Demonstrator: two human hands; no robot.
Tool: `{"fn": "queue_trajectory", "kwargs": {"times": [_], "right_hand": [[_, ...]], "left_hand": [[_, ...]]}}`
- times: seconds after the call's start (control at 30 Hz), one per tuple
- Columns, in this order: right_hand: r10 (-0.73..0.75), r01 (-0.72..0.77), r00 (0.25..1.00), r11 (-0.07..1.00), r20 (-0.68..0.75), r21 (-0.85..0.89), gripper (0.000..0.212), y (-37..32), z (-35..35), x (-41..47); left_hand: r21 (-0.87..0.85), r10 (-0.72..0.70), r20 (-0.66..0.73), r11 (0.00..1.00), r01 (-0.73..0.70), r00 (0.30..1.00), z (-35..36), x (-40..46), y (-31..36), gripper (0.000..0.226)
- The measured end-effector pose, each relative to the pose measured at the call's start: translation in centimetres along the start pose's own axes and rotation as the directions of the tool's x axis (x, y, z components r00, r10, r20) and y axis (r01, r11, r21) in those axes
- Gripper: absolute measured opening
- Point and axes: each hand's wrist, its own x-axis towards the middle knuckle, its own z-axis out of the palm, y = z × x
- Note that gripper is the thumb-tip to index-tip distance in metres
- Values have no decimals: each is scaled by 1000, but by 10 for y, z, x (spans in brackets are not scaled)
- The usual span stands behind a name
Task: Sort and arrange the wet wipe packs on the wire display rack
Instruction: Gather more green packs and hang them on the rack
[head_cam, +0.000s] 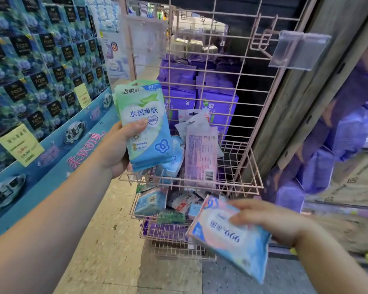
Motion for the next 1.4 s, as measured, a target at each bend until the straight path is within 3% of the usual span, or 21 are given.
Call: {"fn": "queue_trajectory", "kwargs": {"times": [0.1,0.17,0.3,0.37,0.47,0.57,0.67,0.77,0.87,1.0,1.07,1.17,1.27,1.4], "right_hand": [[201,-193,976,977,-84,87,49,44,31,22],[263,-230,955,949,-139,216,43,63,45,42],[268,-110,944,805,-192,582,39,65,62,74],[252,-37,944,726,-216,686,35,59,67,88],[222,60,929,699,-295,713,45,56,69,113],[234,148,873,710,-429,688,21,58,73,123],[217,294,800,671,-559,681,38,71,73,128],[157,327,837,623,-523,711,39,81,75,129],[114,298,813,761,-571,576,35,80,78,134],[234,142,738,863,-633,485,40,76,85,144],[186,72,777,923,-602,378,39,75,92,141],[48,98,877,956,-479,275,38,79,104,134],[-6,14,859,1000,-511,11,46,91,106,139],[-103,-96,848,934,-520,-343,44,101,101,148]], "left_hand": [[-7,0,10,1000,0,1000,-4,-5,-2,52],[-16,-7,9,1000,7,1000,-7,-7,-3,51],[-10,-5,1,1000,5,1000,-13,-11,-2,50],[-11,-4,8,1000,4,1000,-16,-13,-2,49],[-7,-9,28,1000,9,1000,-20,-15,0,48],[-3,-15,41,1000,15,999,-24,-16,1,44],[15,-14,47,1000,13,999,-31,-17,2,69],[-5,-22,58,1000,22,998,-37,-16,0,84],[-51,-38,53,998,40,998,-38,-16,-3,74],[-73,-42,71,996,47,997,-38,-16,-4,37],[-62,-43,77,997,48,996,-39,-16,-3,50],[-39,-30,65,999,33,997,-41,-16,-1,76],[-36,-28,60,999,30,998,-43,-17,-1,76],[-42,-44,47,998,46,998,-45,-15,-1,83]]}}
